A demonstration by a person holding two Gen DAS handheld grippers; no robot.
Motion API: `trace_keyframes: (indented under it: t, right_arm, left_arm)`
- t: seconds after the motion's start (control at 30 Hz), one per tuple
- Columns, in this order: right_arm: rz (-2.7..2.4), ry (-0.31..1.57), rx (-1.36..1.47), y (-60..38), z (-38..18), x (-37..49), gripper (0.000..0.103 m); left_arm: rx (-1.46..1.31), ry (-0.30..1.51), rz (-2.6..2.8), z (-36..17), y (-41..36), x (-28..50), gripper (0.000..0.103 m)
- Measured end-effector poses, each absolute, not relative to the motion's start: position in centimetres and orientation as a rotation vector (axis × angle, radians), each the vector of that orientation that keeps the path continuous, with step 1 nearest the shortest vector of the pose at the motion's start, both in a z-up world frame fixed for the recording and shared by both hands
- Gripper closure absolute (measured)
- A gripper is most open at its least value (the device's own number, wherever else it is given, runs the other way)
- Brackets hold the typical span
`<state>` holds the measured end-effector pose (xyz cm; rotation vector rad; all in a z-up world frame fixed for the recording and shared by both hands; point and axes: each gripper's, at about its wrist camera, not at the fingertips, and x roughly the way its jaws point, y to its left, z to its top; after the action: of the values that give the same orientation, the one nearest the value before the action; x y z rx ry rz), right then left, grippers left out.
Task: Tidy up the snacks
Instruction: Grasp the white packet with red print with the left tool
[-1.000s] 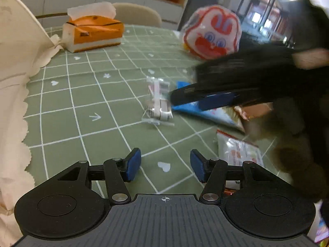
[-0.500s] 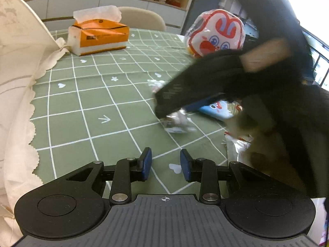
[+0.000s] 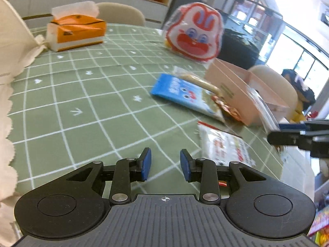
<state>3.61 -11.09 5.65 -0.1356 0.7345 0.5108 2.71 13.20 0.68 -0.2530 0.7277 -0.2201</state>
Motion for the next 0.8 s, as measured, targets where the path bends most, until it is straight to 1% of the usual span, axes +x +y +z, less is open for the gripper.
trace_keyframes:
  t: [0.13, 0.27, 0.3, 0.33, 0.37, 0.4, 0.47, 0.57, 0.63, 0.7, 0.77, 0.8]
  right_arm:
    - [0.389, 0.705, -0.166, -14.7, 3.5, 2.5, 0.064]
    - [0.301, 0.743, -0.117, -17.6, 1.0, 3.7, 0.064]
    - [0.294, 0.757, -0.098, -18.1, 0.4, 4.1, 0.062]
    - [0.292, 0.765, -0.081, -18.5, 0.0, 4.3, 0.059]
    - [0.295, 0.768, -0.058, -18.8, -0.5, 4.5, 0.054]
    - [0.304, 0.749, -0.036, -19.1, -0.6, 4.5, 0.046]
    - [0.306, 0.731, -0.026, -19.3, -0.9, 4.3, 0.041]
    - [0.295, 0.687, -0.029, -19.8, -1.4, 4.0, 0.038]
    - [0.291, 0.673, -0.019, -20.3, -1.6, 4.0, 0.037]
    - [0.299, 0.671, 0.036, -21.3, -1.5, 4.3, 0.034]
    - [0.308, 0.669, 0.099, -22.3, -1.6, 4.6, 0.033]
    - [0.318, 0.667, 0.126, -22.8, -1.6, 4.7, 0.033]
  left_arm:
    - [-0.262, 0.719, -0.286, 1.4, 11.9, 2.2, 0.068]
    - [-0.232, 0.697, -0.346, 2.6, 9.8, 2.0, 0.068]
    - [-0.215, 0.7, -0.352, 2.7, 9.1, 2.2, 0.068]
    - [-0.197, 0.704, -0.353, 2.8, 8.4, 2.4, 0.068]
    - [-0.177, 0.71, -0.351, 2.9, 7.7, 2.6, 0.068]
    - [-0.158, 0.714, -0.348, 2.8, 7.0, 2.9, 0.068]
    - [-0.118, 0.72, -0.337, 2.7, 5.6, 3.3, 0.068]
    - [-0.069, 0.729, -0.342, 2.4, 3.9, 3.7, 0.067]
    - [-0.014, 0.722, -0.335, 2.3, 2.7, 3.8, 0.065]
    - [0.05, 0.712, -0.324, 2.2, 1.6, 3.6, 0.063]
    - [0.094, 0.709, -0.328, 2.1, 0.6, 3.5, 0.057]
    - [0.11, 0.709, -0.333, 2.1, 0.2, 3.5, 0.051]
